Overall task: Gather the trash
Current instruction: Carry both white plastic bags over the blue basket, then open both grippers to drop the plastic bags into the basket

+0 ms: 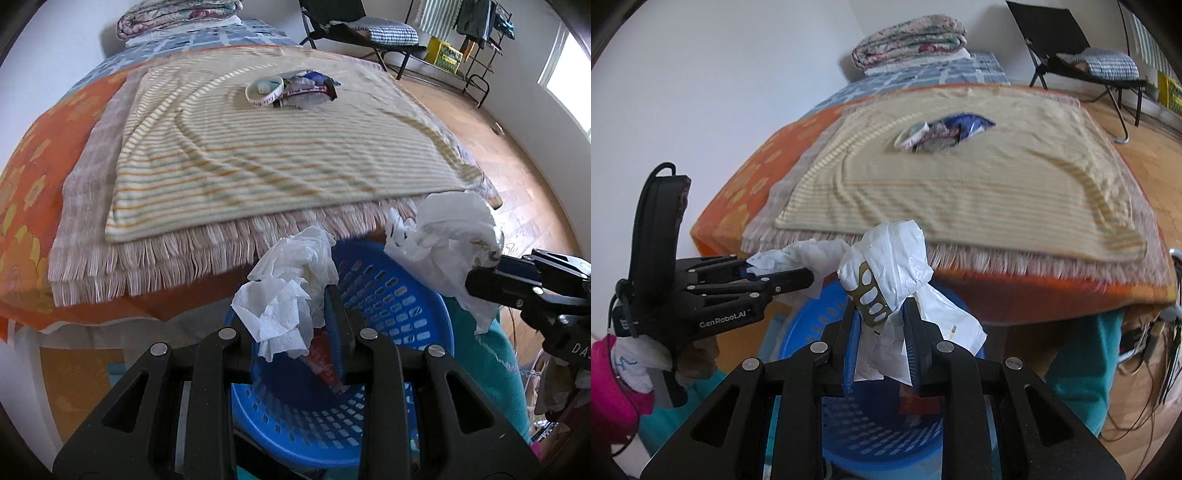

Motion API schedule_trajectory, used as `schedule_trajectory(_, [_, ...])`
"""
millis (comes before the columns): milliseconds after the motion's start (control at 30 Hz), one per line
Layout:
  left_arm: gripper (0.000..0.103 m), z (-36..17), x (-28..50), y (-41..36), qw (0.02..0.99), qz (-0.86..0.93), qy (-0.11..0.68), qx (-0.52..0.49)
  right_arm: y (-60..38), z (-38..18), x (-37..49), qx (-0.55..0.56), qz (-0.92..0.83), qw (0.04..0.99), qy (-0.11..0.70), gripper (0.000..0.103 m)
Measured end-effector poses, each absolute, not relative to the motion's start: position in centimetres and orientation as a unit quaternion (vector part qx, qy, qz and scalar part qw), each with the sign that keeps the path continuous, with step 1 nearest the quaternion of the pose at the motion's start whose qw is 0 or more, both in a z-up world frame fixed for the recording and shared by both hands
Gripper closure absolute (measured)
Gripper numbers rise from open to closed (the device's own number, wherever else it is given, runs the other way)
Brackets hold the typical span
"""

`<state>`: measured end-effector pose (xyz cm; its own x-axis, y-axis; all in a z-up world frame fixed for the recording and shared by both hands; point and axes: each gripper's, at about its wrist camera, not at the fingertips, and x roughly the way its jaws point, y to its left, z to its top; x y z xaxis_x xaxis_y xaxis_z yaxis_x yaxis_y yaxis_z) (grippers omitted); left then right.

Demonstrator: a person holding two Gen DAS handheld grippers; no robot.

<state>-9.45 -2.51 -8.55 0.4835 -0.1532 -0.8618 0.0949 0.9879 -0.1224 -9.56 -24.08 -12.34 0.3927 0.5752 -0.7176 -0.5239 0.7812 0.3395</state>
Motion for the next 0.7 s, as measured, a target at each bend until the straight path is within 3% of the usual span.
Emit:
schedule_trajectory(467, [0.075,-10.4,-10.4,-3.1,0.844,-0.08,0.53,-0.007,-23.6,-14.5,-10.9,0.026,0.324,0.82,0.471,0.081])
schedule_trajectory(700, [0.069,-10.5,-10.3,-3.2,0.843,-0.076,0.533,-0.006,-23.4,-15.2,-10.9,0.022,0.322,0.814,0.483,0.08])
